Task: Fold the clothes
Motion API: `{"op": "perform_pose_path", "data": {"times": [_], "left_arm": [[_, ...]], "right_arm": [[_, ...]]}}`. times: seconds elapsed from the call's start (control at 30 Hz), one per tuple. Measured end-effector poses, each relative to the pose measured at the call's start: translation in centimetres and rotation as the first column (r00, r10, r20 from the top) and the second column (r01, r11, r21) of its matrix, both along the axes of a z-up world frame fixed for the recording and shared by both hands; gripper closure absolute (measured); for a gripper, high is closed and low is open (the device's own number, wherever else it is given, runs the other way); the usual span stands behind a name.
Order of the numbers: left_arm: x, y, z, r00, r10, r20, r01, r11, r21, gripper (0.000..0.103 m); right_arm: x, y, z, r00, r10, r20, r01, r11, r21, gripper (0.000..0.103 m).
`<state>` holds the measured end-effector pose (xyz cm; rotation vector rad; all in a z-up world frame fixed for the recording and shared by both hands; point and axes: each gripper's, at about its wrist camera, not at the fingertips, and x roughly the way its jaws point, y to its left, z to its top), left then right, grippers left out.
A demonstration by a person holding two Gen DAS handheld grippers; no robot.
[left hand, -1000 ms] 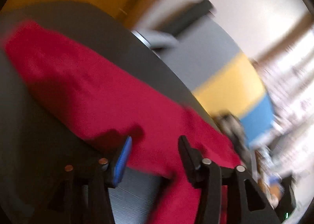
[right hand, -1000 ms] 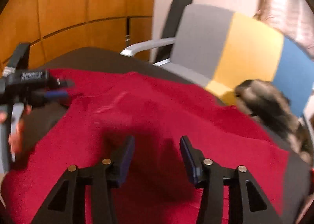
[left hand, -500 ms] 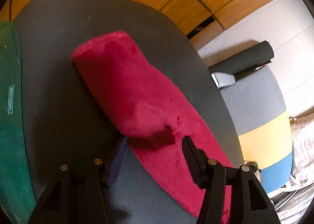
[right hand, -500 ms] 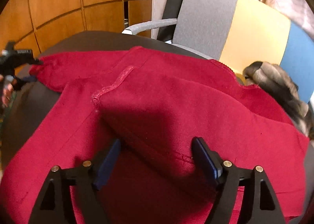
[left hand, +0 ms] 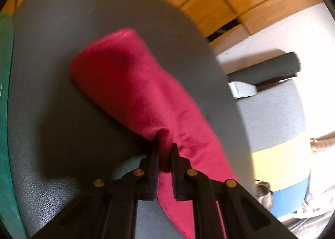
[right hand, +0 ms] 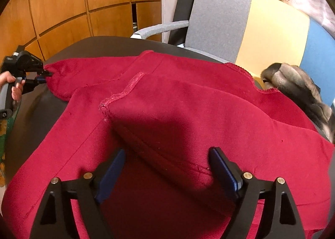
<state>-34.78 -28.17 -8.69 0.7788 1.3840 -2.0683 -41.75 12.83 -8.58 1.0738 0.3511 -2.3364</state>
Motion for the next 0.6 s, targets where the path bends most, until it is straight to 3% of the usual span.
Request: {"op": "perform_pose_path", "data": {"times": [0.1,0.2,0.3,0.37,0.47,0.6], "left_arm": [[-0.9,1.1,3.8,0.995,-0.053,-0.089,0.05,0.998,-0.039,0.095],[-2.5,3.7,8.2,0.974,-0.14,-0.176,0.122,0.987,-0.107,0.095],[-5.3,8.6,12.7,0.935,-0.297,-0.194,0.248,0.938,-0.241,0.095],[-6.4,12.5,14.9,0.892,-0.413,-0.186,0.342,0.883,-0.322,0.095],[-7.2,18.5,16.8,0.805,-0.572,-0.156,0.472,0.778,-0.414,0.095],[-7.3,27.8,16.0,0.643,-0.764,-0.053,0.649,0.58,-0.492,0.095]], "right_arm": [[0.1,0.1,0.0,1.0,-0.002,0.005,0.002,1.0,-0.009,0.017],[0.2,0.0,0.0,1.0,-0.005,0.006,0.005,1.0,-0.01,0.017],[0.2,0.1,0.2,1.0,-0.006,0.016,0.006,1.0,-0.016,0.016],[0.1,0.9,0.4,0.999,-0.022,0.038,0.024,0.999,-0.048,0.016],[0.2,4.4,1.2,0.991,-0.097,0.087,0.109,0.984,-0.143,0.017],[0.4,9.1,2.1,0.969,-0.186,0.162,0.224,0.94,-0.259,0.017]]}}
